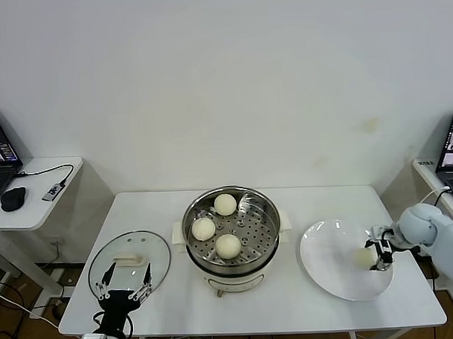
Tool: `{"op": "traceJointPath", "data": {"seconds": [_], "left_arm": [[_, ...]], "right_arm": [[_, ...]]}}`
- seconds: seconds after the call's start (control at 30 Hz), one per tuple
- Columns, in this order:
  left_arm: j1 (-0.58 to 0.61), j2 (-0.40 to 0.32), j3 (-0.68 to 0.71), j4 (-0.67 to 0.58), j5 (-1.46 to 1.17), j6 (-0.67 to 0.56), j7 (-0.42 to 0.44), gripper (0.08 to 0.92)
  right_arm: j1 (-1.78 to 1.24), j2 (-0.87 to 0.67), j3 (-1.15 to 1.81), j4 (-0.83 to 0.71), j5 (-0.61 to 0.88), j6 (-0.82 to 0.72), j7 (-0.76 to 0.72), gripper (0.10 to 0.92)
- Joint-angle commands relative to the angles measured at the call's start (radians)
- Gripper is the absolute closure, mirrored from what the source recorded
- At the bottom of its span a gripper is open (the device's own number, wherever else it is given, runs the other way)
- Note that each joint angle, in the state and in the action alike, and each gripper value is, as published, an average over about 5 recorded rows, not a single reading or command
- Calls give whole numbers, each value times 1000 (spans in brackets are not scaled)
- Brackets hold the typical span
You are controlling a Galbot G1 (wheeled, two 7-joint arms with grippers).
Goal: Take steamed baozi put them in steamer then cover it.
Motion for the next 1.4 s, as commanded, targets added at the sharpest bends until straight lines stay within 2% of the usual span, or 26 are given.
{"op": "traceJointPath", "data": {"seconds": [0.03,0.33,0.7,0.9,1.1,1.4], "left_arm": [[0,-1,1,-3,0,0,-1,177],[-2,2,2,-6,0,1,0,177],[-13,1,15,-8,-1,1,0,177],[-14,3,17,-13,-1,1,0,177],[-11,1,15,-21,-1,2,0,177],[-2,-8,5,-25,0,2,-1,177]], "right_arm": [[13,1,0,9,3,-4,-6,411],[201,-76,-154,132,100,-50,-9,414],[716,-102,-508,341,378,-157,9,405],[973,-18,-693,398,555,-243,66,398],[1058,127,-766,414,698,-330,125,397],[973,333,-789,361,756,-397,208,397]]}}
